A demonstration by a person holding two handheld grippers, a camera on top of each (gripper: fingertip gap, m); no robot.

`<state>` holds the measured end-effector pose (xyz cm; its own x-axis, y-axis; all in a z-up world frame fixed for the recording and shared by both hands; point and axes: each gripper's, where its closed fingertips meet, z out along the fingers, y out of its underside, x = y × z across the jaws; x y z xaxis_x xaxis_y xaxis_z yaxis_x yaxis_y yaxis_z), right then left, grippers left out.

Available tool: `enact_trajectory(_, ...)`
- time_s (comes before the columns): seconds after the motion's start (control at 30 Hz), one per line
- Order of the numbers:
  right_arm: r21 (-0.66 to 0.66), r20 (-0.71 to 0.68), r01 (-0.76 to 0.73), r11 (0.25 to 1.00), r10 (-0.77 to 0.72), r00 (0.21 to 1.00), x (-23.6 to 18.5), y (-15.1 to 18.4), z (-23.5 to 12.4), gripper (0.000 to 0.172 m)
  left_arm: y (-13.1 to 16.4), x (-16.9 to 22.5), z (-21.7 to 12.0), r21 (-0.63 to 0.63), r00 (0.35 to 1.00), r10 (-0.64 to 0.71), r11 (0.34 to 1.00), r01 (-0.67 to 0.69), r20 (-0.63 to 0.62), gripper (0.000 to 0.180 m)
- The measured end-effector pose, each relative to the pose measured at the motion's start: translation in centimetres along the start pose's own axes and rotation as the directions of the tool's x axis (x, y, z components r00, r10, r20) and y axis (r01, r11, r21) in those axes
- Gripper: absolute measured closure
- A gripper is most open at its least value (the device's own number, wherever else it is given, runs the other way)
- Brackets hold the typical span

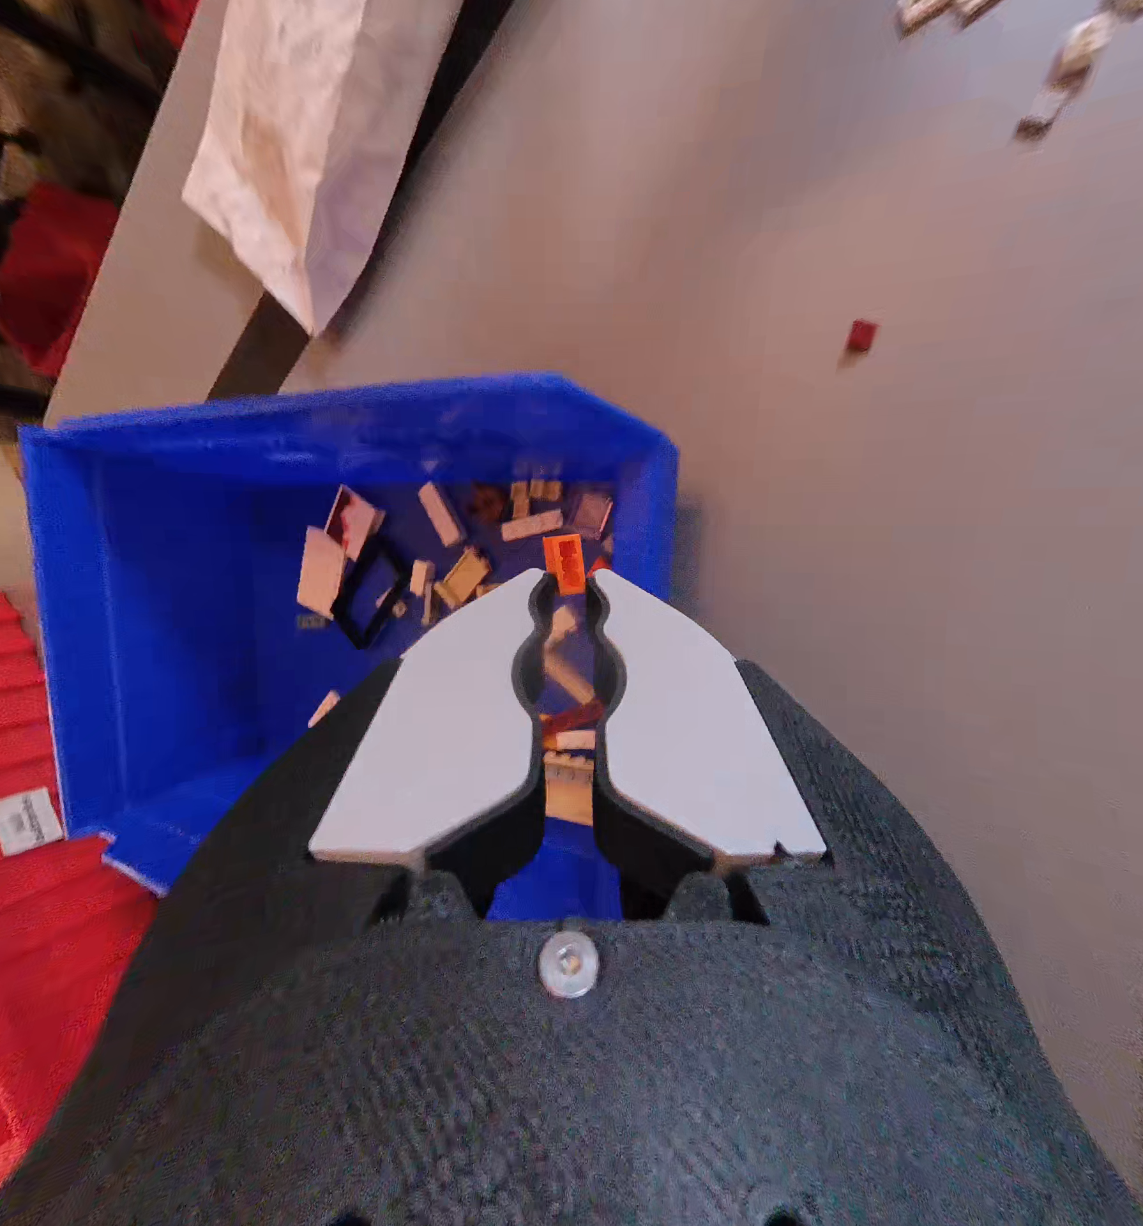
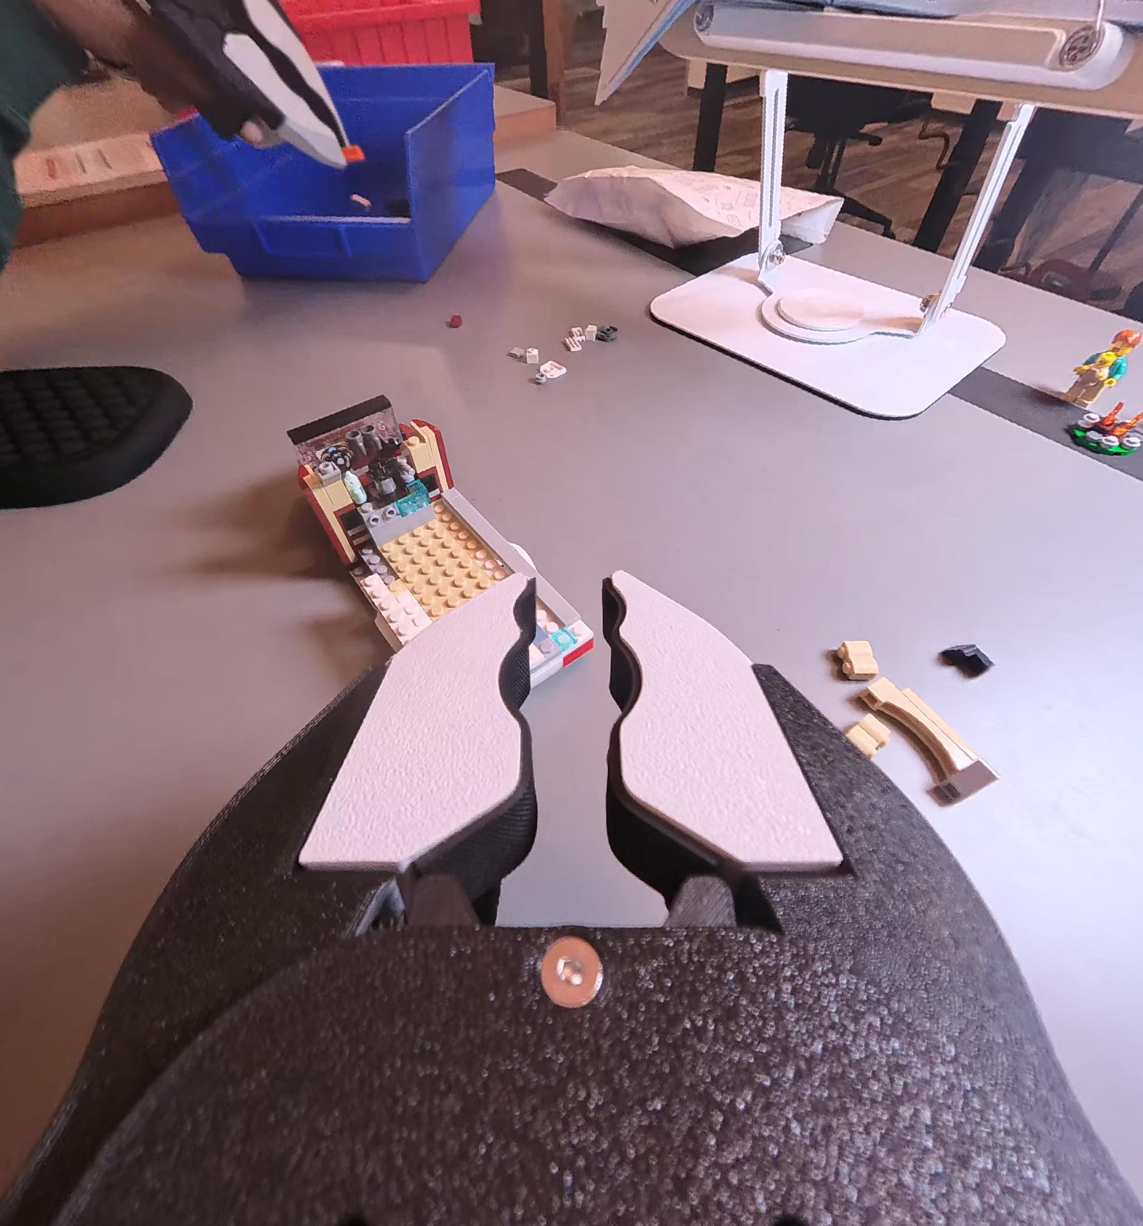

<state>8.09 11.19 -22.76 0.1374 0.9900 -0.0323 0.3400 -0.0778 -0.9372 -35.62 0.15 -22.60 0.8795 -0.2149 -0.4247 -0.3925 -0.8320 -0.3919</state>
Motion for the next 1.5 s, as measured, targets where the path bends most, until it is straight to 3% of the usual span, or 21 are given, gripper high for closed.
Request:
enact_trajectory(0.07, -0.006, 0.007, 0.003, 1.0, -0.003, 1.0, -0.1, 0.1, 0.2, 0.152, 2.9, -2.0, 0.8, -0.078, 0.996, -0.072, 0.994, 0.076, 0.059, 0.164)
enact_trajectory(0.13, -0.009, 0.005, 0.01, 1.0, -0.01, 1.0, -0.3, 0.1, 0.2, 0.152, 4.1, -1.8, 1.5, -0.093, 0.991, -0.122, 0.988, 0.126, 0.047, 0.135)
enact_trajectory(0.23, -0.011, -0.018, 0.02, 1.0, -0.02, 1.0, -0.1, 0.0, 0.3, 0.152, 2.5, -3.4, 0.7, 0.061, 0.97, -0.163, 0.986, 0.154, 0.18, 0.119)
enact_trajectory(0.33, 0.001, -0.058, 0.028, 1.0, -0.028, 0.998, 0.7, -0.8, 0.4, 0.152, -2.5, -3.2, -2.5, 0.327, 0.951, -0.177, 0.941, 0.087, 0.256, 0.134)
enact_trajectory(0.5, 0.037, -0.182, 0.138, 0.99, -0.129, 0.975, 3.9, -5.8, 2.4, 0.155, -13.7, 4.8, -5.0, 0.643, 0.999, -0.02, 0.766, -0.007, 0.035, 0.167)
enact_trajectory(0.67, 0.15, -0.317, 0.205, 0.967, -0.149, 0.937, 9.2, -14.3, 8.9, 0.166, -25.0, 8.6, -4.3, 0.788, 0.999, 0.027, 0.615, -0.036, 0.025, 0.18)
enact_trajectory(0.73, 0.177, -0.386, 0.238, 0.955, -0.155, 0.91, 11.5, -17.0, 11.9, 0.17, -28.3, 8.4, -3.1, 0.797, 0.997, -0.005, 0.602, -0.057, 0.075, 0.18)
enact_trajectory(0.8, 0.202, -0.435, 0.251, 0.947, -0.143, 0.889, 13.3, -18.6, 14.5, 0.171, -30.0, 7.1, -1.2, 0.757, 0.981, -0.034, 0.641, -0.127, 0.193, 0.18)
enact_trajectory(1.0, 0.246, -0.498, 0.28, 0.928, -0.127, 0.858, 16.2, -20.0, 19.3, 0.17, -29.8, 2.6, 1.6, 0.705, 0.941, -0.125, 0.695, -0.144, 0.316, 0.18)
enact_trajectory(1.27, 0.227, -0.504, 0.29, 0.93, -0.143, 0.852, 16.7, -22.1, 21.6, 0.172, -28.5, -0.2, 2.6, 0.726, 0.942, -0.204, 0.686, -0.058, 0.268, 0.18)
enact_trajectory(1.5, 0.218, -0.497, 0.269, 0.938, -0.13, 0.858, 17.1, -21.6, 21.5, 0.172, -27.6, -0.5, 2.8, 0.736, 0.942, -0.229, 0.677, -0.028, 0.247, 0.18)
